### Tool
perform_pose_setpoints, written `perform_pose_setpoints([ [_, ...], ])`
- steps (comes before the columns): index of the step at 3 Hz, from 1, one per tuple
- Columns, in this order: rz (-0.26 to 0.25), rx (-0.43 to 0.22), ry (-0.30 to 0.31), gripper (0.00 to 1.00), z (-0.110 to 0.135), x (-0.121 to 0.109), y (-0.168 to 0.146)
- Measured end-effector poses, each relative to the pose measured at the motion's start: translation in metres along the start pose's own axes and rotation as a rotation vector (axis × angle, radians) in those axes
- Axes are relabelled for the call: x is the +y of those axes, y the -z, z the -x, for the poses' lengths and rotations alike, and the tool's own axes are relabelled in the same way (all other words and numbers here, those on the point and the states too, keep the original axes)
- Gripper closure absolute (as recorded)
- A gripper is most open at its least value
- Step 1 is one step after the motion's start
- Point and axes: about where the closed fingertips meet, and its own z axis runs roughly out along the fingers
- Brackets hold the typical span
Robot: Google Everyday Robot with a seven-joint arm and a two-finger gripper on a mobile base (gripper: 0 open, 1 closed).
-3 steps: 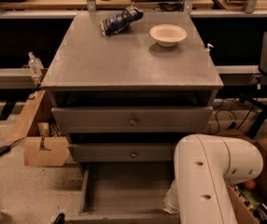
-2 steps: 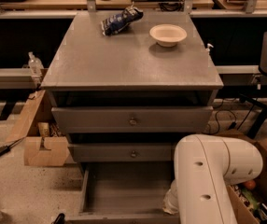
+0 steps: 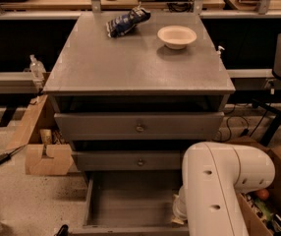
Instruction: Open bottom drawer
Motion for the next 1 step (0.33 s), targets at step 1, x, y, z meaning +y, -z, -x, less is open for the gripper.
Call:
perform_pose_setpoints([
  [1,0.0,0.0,0.0,0.0,0.0008,-0.0026,-0.0001],
])
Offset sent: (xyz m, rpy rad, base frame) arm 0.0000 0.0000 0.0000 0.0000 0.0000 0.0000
